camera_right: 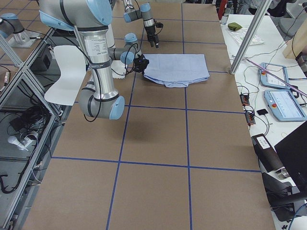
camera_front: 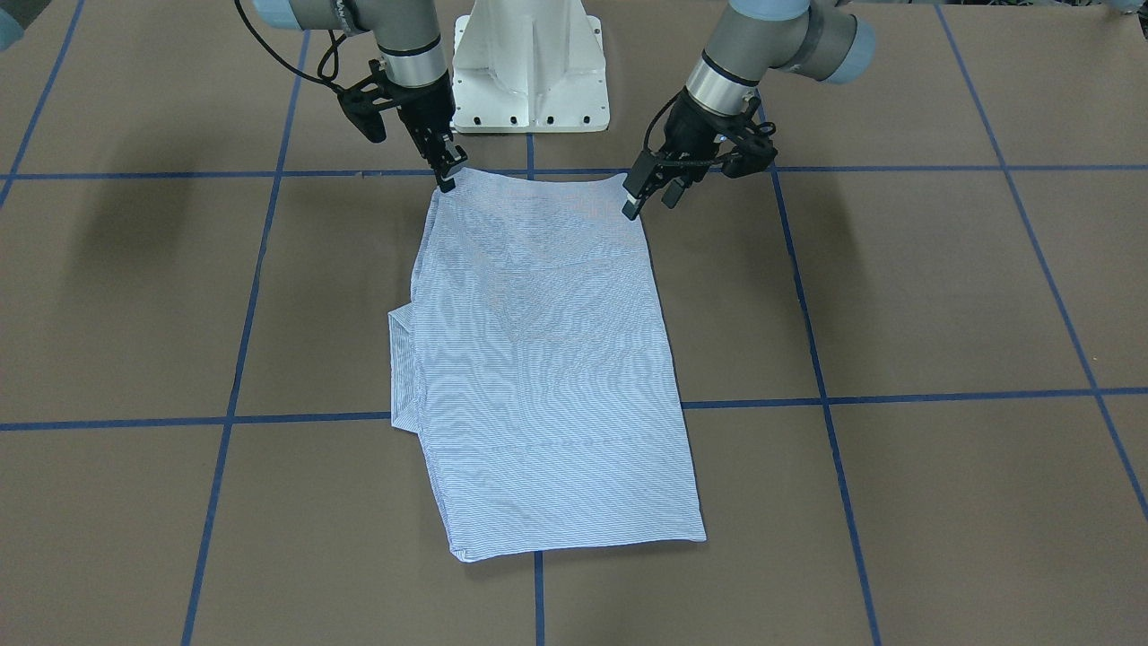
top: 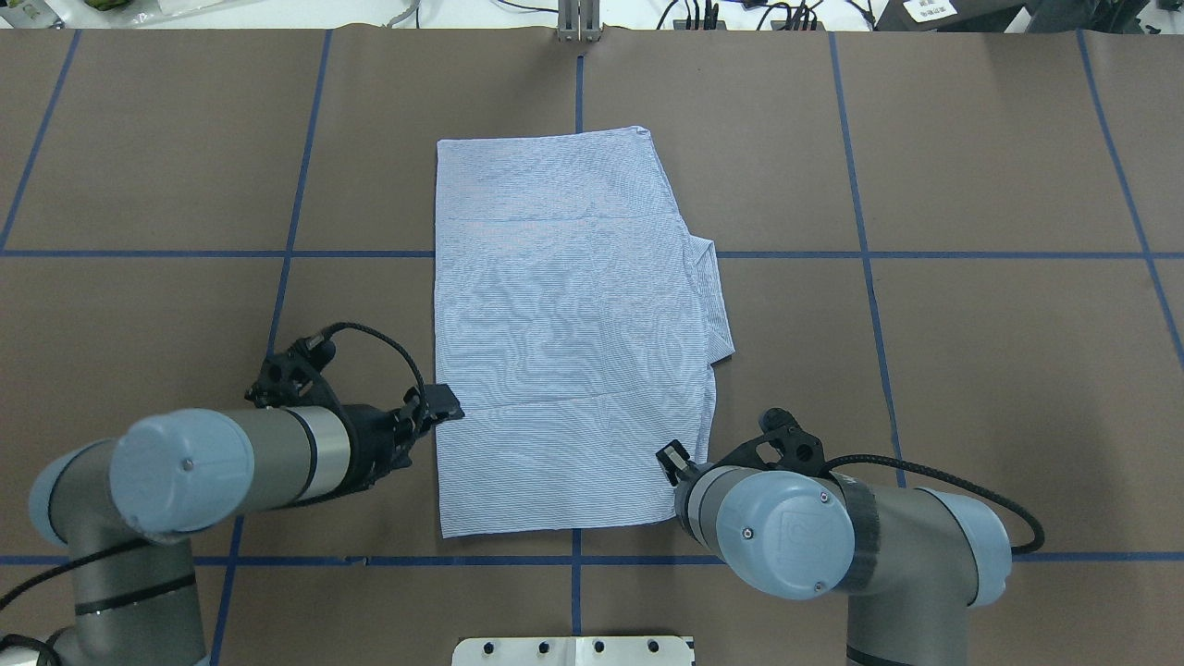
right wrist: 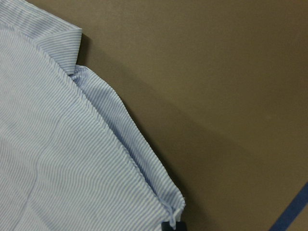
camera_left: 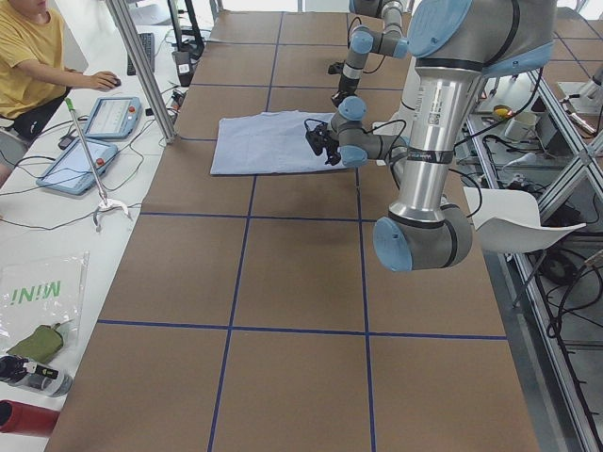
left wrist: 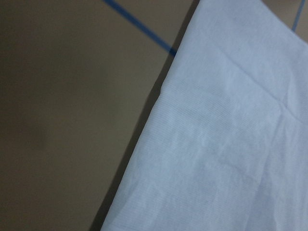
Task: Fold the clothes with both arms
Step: 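Grasp the other near corner of the shirt with the left gripper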
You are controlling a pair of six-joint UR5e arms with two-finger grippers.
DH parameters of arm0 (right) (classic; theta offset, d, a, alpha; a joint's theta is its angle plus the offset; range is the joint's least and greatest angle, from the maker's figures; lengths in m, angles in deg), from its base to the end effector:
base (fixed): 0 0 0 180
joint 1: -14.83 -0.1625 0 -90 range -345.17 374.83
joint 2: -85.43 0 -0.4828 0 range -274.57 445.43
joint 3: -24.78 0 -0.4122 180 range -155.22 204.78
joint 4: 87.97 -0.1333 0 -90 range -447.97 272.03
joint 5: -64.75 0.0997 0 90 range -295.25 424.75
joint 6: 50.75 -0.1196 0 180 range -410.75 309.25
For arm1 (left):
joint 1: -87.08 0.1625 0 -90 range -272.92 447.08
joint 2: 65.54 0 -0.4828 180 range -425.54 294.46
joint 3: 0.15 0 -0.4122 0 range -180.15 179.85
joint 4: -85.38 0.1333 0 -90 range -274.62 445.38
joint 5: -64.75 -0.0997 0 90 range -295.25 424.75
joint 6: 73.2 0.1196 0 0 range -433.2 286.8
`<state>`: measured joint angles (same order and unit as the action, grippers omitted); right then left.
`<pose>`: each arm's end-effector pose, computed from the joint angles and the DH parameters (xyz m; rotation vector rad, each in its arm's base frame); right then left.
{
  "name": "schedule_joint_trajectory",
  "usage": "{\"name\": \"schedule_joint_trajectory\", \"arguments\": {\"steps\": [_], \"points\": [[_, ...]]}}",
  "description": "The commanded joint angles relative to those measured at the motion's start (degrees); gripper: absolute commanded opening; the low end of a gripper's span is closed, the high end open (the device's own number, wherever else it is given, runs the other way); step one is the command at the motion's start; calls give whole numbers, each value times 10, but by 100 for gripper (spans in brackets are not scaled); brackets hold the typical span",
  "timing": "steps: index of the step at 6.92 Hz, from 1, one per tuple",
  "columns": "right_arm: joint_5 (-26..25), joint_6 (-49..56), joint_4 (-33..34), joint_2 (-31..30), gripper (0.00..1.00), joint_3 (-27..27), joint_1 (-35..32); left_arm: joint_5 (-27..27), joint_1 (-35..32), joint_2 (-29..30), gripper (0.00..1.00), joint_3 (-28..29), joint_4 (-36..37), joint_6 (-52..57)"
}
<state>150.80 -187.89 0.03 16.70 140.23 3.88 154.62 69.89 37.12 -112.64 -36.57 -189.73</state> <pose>-0.5751 -0.2554 0.3161 -0.2115 -0.8649 0.9787 0.5259 -0.3025 0.3509 -0.0954 1.1935 -0.6735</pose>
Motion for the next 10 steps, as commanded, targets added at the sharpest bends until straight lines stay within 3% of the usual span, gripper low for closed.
{"name": "schedule_joint_trajectory", "arguments": {"steps": [1, 5, 6, 7, 10], "points": [[0, 0, 1, 2, 0, 0, 0, -35, 63, -3, 75, 10, 3, -41], [0, 1, 1, 4, 0, 3, 0, -36, 78, 1, 56, 25, 2, -56], [1, 1, 1, 4, 0, 5, 0, -36, 78, 1, 35, 25, 2, -56], [0, 1, 2, 4, 0, 6, 0, -36, 78, -1, 4, 24, 2, -57], [0, 0, 1, -2, 0, 14, -2, -35, 76, -3, 0, 6, 2, -57]]}}
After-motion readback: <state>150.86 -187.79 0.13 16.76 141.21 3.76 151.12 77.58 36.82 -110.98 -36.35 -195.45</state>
